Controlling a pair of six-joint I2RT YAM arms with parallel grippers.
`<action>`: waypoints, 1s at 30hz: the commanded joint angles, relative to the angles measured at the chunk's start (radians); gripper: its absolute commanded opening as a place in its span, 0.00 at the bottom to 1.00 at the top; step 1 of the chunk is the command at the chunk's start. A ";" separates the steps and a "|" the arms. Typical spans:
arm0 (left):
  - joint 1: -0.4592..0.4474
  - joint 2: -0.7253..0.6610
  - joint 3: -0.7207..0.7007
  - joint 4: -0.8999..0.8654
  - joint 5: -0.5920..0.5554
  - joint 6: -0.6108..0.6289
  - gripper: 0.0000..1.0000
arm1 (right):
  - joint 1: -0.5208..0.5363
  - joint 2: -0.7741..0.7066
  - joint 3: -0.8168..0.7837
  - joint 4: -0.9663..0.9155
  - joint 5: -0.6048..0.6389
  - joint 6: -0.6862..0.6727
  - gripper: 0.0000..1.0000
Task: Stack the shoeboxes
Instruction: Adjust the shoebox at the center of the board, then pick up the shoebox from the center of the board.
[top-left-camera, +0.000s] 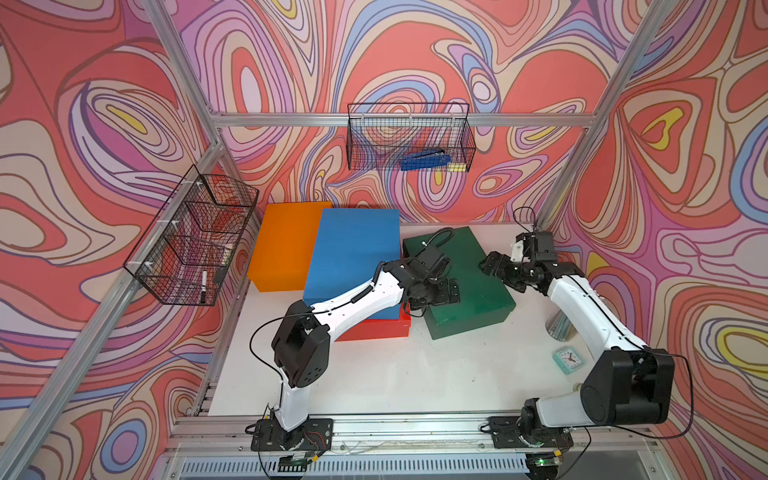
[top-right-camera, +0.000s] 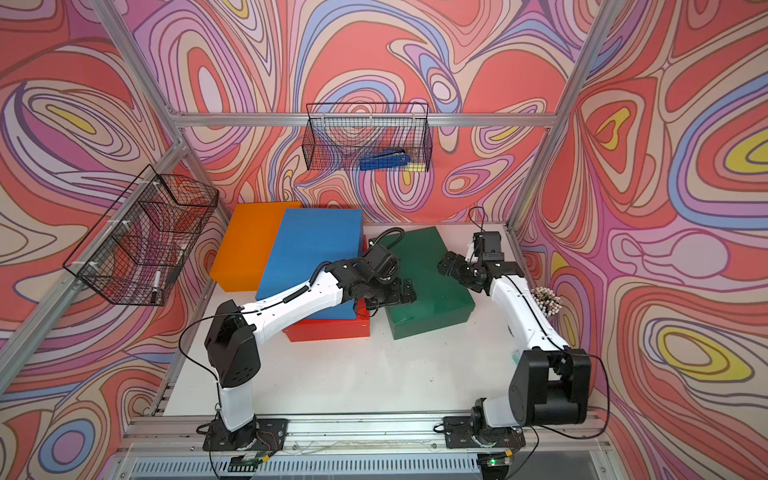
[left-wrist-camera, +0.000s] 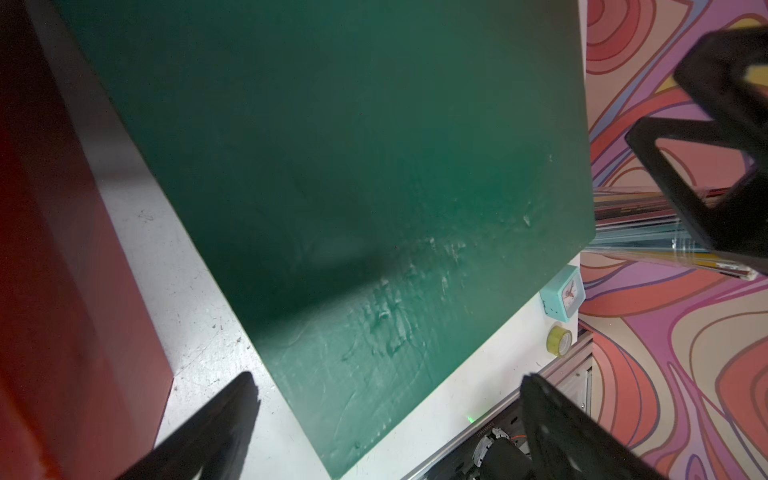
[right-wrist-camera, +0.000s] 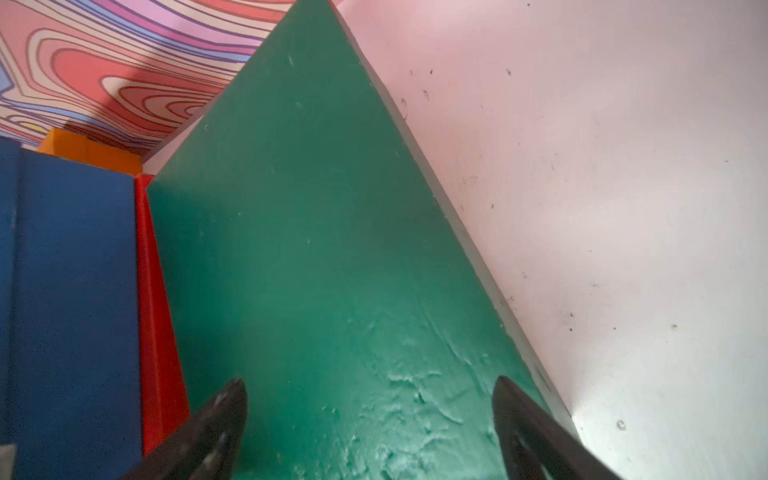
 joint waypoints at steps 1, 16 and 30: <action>-0.002 0.033 0.003 -0.010 -0.017 -0.031 1.00 | -0.013 0.044 -0.002 0.037 0.067 -0.044 0.96; 0.013 0.175 0.153 -0.022 -0.009 -0.019 1.00 | -0.037 -0.046 -0.227 0.152 -0.096 0.060 0.96; 0.064 0.178 0.196 -0.027 -0.054 -0.008 1.00 | -0.055 0.017 -0.162 0.138 -0.047 0.085 0.98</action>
